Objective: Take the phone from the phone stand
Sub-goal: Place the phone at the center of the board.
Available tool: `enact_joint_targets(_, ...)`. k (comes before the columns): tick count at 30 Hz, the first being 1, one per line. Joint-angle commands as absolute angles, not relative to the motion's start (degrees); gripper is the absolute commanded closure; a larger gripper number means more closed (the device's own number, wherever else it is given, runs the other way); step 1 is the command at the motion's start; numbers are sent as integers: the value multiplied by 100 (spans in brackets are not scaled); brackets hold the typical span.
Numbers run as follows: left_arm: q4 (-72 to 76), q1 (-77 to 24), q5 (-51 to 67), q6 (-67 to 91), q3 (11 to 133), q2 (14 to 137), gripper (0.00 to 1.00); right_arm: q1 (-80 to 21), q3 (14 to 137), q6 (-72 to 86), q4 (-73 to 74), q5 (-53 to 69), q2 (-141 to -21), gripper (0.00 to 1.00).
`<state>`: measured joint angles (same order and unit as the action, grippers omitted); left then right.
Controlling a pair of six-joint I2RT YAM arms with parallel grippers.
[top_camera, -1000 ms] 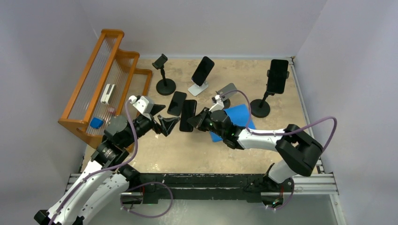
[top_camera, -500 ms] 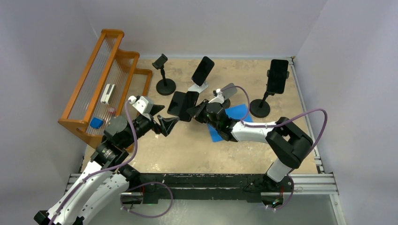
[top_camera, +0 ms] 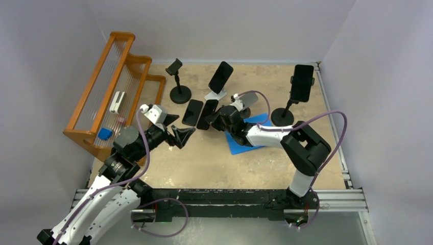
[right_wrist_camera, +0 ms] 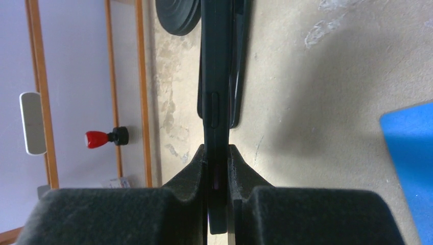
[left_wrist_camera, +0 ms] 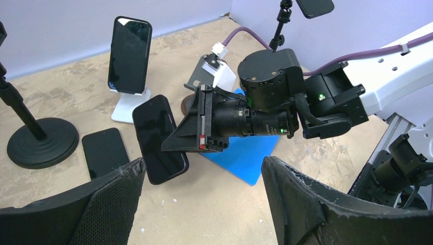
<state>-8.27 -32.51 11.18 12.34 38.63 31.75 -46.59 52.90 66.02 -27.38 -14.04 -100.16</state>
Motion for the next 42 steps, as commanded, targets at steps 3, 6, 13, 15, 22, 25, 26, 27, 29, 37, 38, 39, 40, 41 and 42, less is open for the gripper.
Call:
enact_joint_targets(3, -677, -3250, 1085, 1160, 3920, 3202, 18, -4564, 5901, 6882, -2703, -1369, -10131, 100)
enact_joint_targets(6, -677, -3247, 1100, 1160, 3920, 3227, 18, -4546, 6002, 6893, -2610, -1295, -10226, 100)
enact_joint_targets(13, -677, -3251, 1099, 1156, 3922, 3248, 18, -4462, 6198, 6918, -2432, -1155, -10468, 100)
enact_joint_targets(15, -677, -3251, 1102, 1156, 3920, 3246, 18, -4440, 6209, 6884, -2421, -1166, -10500, 100)
enact_joint_targets(22, -677, -3250, 1124, 1151, 3913, 3265, 18, -4259, 6230, 6760, -2347, -1036, -10627, 100)
enact_joint_targets(25, -675, -3252, 1134, 1151, 3920, 3272, 18, -4194, 6254, 6696, -2353, -958, -10696, 100)
enact_joint_targets(26, -677, -3251, 1136, 1151, 3920, 3273, 18, -4186, 6269, 6678, -2355, -938, -10728, 100)
enact_joint_targets(27, -677, -3246, 1142, 1151, 3920, 3273, 18, -4174, 6294, 6658, -2349, -914, -10757, 100)
enact_joint_targets(29, -673, -3246, 1136, 1151, 3919, 3275, 18, -4161, 6354, 6618, -2319, -860, -10826, 100)
enact_joint_targets(37, -677, -3252, 1151, 1143, 3914, 3279, 18, -4069, 6622, 6501, -2179, -709, -11014, 100)
enact_joint_targets(38, -676, -3248, 1151, 1143, 3914, 3281, 18, -4055, 6647, 6494, -2175, -682, -11029, 100)
enact_joint_targets(39, -677, -3251, 1151, 1143, 3915, 3282, 18, -4048, 6678, 6480, -2166, -652, -11057, 100)
enact_joint_targets(40, -676, -3245, 1158, 1143, 3916, 3281, 18, -4040, 6701, 6478, -2156, -617, -11078, 100)
enact_joint_targets(41, -673, -3250, 1160, 1143, 3919, 3280, 18, -4029, 6727, 6471, -2151, -579, -11102, 100)
enact_joint_targets(42, -671, -3251, 1162, 1143, 3920, 3283, 18, -4019, 6744, 6469, -2146, -544, -11126, 100)
